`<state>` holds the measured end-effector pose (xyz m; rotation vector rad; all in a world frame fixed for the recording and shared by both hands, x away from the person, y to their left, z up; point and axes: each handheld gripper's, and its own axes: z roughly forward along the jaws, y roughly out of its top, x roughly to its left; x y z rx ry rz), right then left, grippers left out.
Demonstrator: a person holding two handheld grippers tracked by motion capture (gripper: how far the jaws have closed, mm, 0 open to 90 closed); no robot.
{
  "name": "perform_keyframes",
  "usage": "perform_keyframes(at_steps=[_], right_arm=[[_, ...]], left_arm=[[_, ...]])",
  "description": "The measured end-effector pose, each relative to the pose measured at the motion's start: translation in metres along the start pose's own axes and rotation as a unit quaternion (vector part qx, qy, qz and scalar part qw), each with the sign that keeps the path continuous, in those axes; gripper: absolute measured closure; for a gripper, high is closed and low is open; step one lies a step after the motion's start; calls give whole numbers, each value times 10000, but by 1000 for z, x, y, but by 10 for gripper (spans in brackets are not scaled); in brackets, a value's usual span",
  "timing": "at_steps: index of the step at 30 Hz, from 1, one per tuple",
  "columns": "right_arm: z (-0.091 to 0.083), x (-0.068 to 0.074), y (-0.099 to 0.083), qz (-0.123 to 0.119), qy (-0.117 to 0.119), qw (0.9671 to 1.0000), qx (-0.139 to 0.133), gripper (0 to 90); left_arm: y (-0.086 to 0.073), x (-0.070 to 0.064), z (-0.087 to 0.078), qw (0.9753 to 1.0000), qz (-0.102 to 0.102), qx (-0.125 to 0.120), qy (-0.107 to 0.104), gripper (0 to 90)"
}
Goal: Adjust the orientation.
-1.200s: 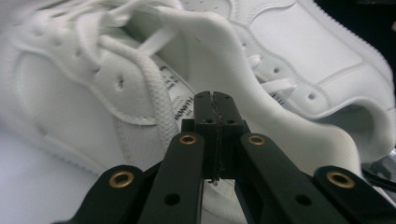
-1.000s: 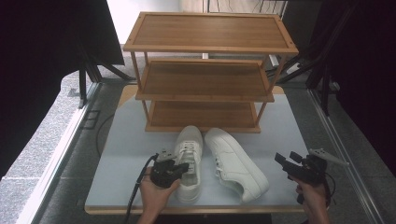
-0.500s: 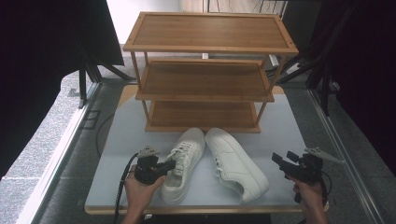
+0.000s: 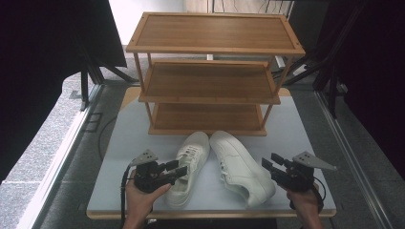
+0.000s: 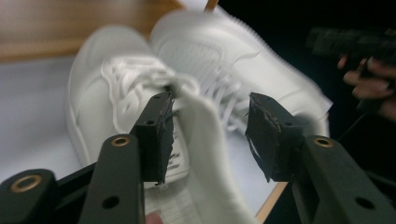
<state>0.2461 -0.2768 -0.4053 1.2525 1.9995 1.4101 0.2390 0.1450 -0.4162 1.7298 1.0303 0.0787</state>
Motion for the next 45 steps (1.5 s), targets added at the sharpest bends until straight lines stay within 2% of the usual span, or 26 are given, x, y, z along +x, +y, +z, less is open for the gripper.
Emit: perform_keyframes(at_steps=[2,4,5,6,7,8,11,13,14,18,22,26,28,33,34,35,36,37,38,39,40,41,42,43,44,45], right_arm=[[-2,11,2,-193,278,9994,59,629],[-2,23,3,-393,510,9978,171,666],[-2,23,3,-393,510,9978,171,666],[1,35,2,-574,703,9953,341,693],[3,41,1,-690,778,9936,430,702],[3,41,1,-690,778,9936,430,702],[12,60,-10,-977,815,9889,773,747],[14,63,-13,-1009,829,9879,843,762],[17,67,-19,-1074,852,9850,1044,793],[23,67,-28,-1162,771,9817,1294,877],[27,62,-33,-1126,887,9796,1410,899],[27,57,-33,-1039,911,9813,1341,899],[23,53,-30,-958,821,9843,1233,899],[19,46,-29,-937,604,9888,998,899],[19,46,-29,-937,604,9888,998,899],[16,40,-29,-826,552,9914,853,900],[16,40,-29,-826,552,9914,853,900],[14,33,-28,-739,455,9940,663,900],[14,33,-28,-739,455,9940,663,900],[10,24,-27,-686,209,9963,479,900],[10,24,-27,-686,209,9963,479,900],[8,13,-27,-608,-102,9975,358,898],[8,13,-27,-608,-102,9975,358,898],[7,-2,-27,-320,-192,9992,131,896],[7,-2,-27,-320,-192,9992,131,896],[6,-17,-28,-75,-87,9999,-20,883]], left_arm=[[-1,-3,-9,9996,-19,-252,102,479],[-2,-2,-13,9992,-66,-342,192,462],[-2,-2,-13,9992,-66,-342,192,458],[-3,1,-15,9989,-110,-370,280,453],[-2,2,-16,9988,-137,-371,298,449],[-2,2,-16,9988,-137,-371,298,445],[-3,5,-17,9988,-246,-381,193,436],[-4,5,-16,9988,-240,-356,215,433],[-7,6,-15,9987,-250,-351,278,433],[-11,9,-14,9981,-301,-355,395,431],[-13,14,-12,9979,-390,-319,404,427],[-14,12,-12,9978,-377,-328,427,423],[-13,10,-14,9976,-363,-363,455,423],[-13,11,-18,9973,-422,-388,448,421],[-13,11,-18,9973,-422,-388,448,422],[-13,11,-19,9971,-473,-409,440,422],[-13,11,-19,9971,-473,-409,440,421],[-13,12,-18,9970,-493,-413,442,421],[-13,12,-18,9970,-493,-413,442,421],[-14,12,-17,9971,-495,-387,440,422],[-14,12,-17,9971,-495,-387,440,422],[-14,12,-15,9972,-498,-371,427,421],[-14,12,-15,9972,-498,-371,427,421],[-15,11,-13,9974,-488,-324,412,421],[-15,11,-13,9974,-488,-324,412,421],[-16,11,-11,9975,-501,-285,408,421]])
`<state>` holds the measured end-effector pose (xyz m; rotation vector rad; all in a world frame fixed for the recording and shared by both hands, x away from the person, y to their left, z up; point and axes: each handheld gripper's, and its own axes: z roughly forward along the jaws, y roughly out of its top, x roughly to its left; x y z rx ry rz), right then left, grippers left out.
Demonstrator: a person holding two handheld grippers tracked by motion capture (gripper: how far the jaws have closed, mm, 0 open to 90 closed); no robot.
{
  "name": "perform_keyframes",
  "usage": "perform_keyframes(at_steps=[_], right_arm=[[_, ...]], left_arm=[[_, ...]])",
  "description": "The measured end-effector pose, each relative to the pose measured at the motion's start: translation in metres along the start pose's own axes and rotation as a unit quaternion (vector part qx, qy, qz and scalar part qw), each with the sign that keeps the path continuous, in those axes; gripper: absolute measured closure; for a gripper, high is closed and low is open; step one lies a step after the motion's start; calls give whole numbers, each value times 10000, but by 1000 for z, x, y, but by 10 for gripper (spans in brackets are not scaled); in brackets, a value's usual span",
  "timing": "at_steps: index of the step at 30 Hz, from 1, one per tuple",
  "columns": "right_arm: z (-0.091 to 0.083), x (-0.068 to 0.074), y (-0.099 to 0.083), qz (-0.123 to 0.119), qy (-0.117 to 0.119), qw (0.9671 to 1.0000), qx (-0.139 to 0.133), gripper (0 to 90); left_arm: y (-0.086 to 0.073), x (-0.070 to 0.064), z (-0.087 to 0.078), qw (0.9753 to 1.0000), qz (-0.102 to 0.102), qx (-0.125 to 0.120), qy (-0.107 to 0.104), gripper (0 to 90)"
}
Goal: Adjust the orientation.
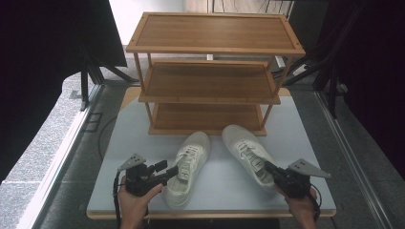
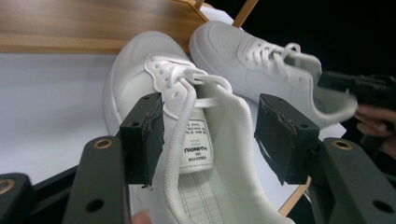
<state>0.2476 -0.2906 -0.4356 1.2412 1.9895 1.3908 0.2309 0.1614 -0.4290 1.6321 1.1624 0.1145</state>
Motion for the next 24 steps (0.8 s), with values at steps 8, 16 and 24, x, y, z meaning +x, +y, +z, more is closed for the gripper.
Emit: perform_keyframes(at_steps=[8,16,24], right_arm=[[-4,-29,-6,527,-254,9982,123,796],[-17,-5,12,0,-402,9991,94,775],[-4,13,8,-370,-442,9934,988,808]], left_arm=[[-1,3,1,10000,-9,32,23,423],[0,4,-2,10000,-18,-18,27,423],[-1,4,-2,10000,-10,7,32,423]])
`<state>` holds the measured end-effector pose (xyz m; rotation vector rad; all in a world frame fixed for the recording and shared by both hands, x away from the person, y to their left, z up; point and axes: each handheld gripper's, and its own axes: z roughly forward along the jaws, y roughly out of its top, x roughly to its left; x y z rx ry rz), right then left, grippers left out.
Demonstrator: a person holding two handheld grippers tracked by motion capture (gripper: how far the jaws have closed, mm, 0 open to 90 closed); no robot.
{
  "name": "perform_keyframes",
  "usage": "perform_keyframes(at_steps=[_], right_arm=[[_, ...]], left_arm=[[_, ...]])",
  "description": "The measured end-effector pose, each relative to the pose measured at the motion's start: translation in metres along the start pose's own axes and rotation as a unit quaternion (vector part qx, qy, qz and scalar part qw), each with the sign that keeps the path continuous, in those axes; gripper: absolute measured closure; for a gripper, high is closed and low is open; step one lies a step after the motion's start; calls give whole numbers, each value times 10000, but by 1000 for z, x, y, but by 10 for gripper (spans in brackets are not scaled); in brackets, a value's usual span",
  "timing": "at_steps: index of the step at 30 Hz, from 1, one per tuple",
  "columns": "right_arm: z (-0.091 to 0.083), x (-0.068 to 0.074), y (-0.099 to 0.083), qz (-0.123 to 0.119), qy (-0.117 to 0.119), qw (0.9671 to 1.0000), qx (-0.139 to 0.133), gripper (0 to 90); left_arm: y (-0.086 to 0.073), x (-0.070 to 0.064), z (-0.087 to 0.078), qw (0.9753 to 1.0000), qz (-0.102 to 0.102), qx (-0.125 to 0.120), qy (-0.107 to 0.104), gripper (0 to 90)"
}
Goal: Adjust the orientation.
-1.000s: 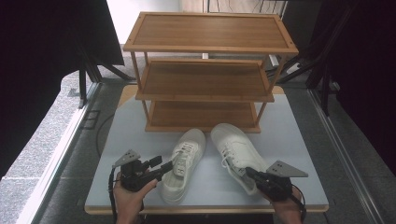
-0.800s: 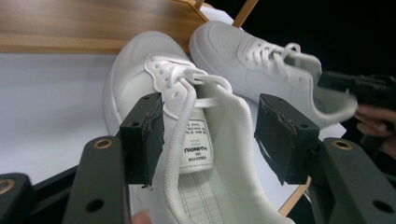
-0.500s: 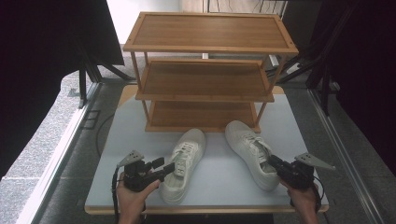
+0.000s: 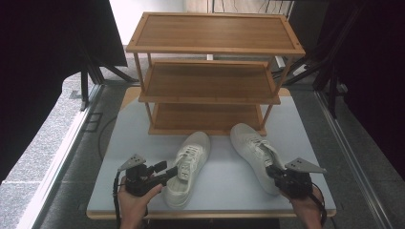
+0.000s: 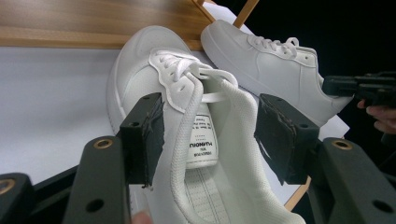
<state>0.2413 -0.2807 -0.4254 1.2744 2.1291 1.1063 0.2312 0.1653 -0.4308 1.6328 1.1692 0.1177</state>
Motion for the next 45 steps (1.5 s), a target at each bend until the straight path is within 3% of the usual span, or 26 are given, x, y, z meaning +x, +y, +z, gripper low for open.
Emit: perform_keyframes(at_steps=[4,9,11,12,16,17,21,23,24,25,26,27,32,40,45], right_arm=[[1,5,2,20,13,10000,71,817],[3,-1,0,220,100,9997,15,833],[8,-1,0,201,58,9998,29,877],[13,1,2,117,-77,9999,98,878],[12,3,3,57,-25,9998,163,893],[10,2,3,168,202,9996,143,900],[8,4,4,254,442,9986,143,900],[8,11,7,330,1075,9935,151,898],[9,15,7,344,1414,9891,213,895],[9,15,7,344,1414,9891,213,895],[17,31,7,44,1215,9919,378,872],[20,34,7,-33,1180,9920,457,864],[28,31,1,11,1065,9931,484,850],[6,19,11,100,993,9948,-202,827],[-7,6,15,219,792,9952,-532,792]], left_arm=[[0,0,1,10000,-15,14,0,423],[-2,-2,3,10000,19,49,-11,423],[-2,-3,5,10000,21,81,-23,423],[-3,-5,8,9999,40,123,-45,423],[-4,-6,9,9999,49,137,-26,422],[-4,-4,9,9999,21,134,-62,422],[-4,-2,9,9999,-38,115,-82,424],[-4,-2,9,9999,-62,112,-112,424],[-4,-2,9,9999,-64,111,-117,424],[-4,-2,9,9999,-64,111,-117,424],[-4,-2,8,9998,-60,108,-128,423],[-4,-2,8,9999,-58,102,-126,423],[-3,0,4,9999,-81,40,-122,424],[-3,0,1,9999,-109,5,-130,424],[0,2,-4,9998,-120,-88,-93,424]])
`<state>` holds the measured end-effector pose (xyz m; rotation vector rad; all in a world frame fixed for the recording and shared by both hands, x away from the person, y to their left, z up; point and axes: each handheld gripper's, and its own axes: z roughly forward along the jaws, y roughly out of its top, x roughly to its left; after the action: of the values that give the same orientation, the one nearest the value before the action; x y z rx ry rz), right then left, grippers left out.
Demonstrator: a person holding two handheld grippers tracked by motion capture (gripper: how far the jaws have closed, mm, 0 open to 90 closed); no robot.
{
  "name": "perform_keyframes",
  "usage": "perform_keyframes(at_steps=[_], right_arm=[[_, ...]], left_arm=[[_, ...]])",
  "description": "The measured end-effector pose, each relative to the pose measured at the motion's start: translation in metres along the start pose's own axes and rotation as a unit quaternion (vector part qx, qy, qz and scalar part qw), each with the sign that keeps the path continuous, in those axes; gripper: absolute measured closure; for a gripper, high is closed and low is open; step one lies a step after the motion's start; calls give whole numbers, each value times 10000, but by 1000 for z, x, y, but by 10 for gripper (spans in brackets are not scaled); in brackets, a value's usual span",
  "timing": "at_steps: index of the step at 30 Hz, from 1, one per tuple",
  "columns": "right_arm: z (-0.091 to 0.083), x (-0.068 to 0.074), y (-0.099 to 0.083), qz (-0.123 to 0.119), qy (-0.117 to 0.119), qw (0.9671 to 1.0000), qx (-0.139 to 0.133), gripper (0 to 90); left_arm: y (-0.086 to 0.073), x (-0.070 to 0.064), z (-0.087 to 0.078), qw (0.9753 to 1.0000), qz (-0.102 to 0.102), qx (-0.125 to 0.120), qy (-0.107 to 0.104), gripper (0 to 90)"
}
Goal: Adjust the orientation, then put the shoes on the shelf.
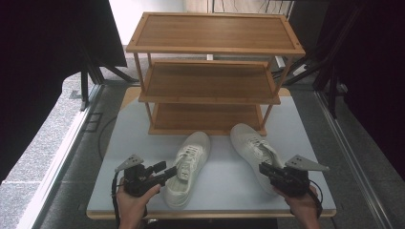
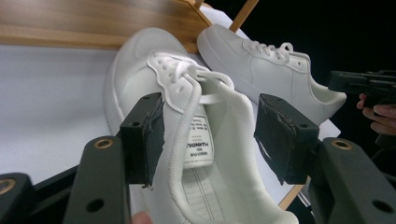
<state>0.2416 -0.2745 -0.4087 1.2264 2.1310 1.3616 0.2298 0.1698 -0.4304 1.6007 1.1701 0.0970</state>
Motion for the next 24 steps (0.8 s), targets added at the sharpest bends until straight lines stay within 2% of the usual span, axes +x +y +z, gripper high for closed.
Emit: perform_keyframes(at_steps=[4,6,7,11,13,14,21,24], right_arm=[[-6,-11,-1,82,-115,9998,-147,709],[-7,-12,0,38,-167,9996,-208,678],[-8,-14,2,-21,-241,9993,-301,615],[-7,-18,8,-163,-284,9987,-397,562],[-6,-19,10,-184,-319,9986,-388,553],[-4,-22,14,-283,-356,9983,-360,529],[3,-34,23,-467,-405,9979,-194,478],[6,-46,29,-503,-490,9975,-58,442]], left_arm=[[0,1,-3,10000,-22,-66,55,424],[0,1,-3,10000,-7,-55,65,424],[1,0,-3,10000,50,-38,57,423],[5,-3,-3,9998,160,-36,74,423],[6,-3,-3,9998,184,-41,80,423],[8,-4,-3,9997,194,-60,97,423],[24,-9,4,9988,455,-23,194,424],[31,-9,17,9976,594,204,278,423]])
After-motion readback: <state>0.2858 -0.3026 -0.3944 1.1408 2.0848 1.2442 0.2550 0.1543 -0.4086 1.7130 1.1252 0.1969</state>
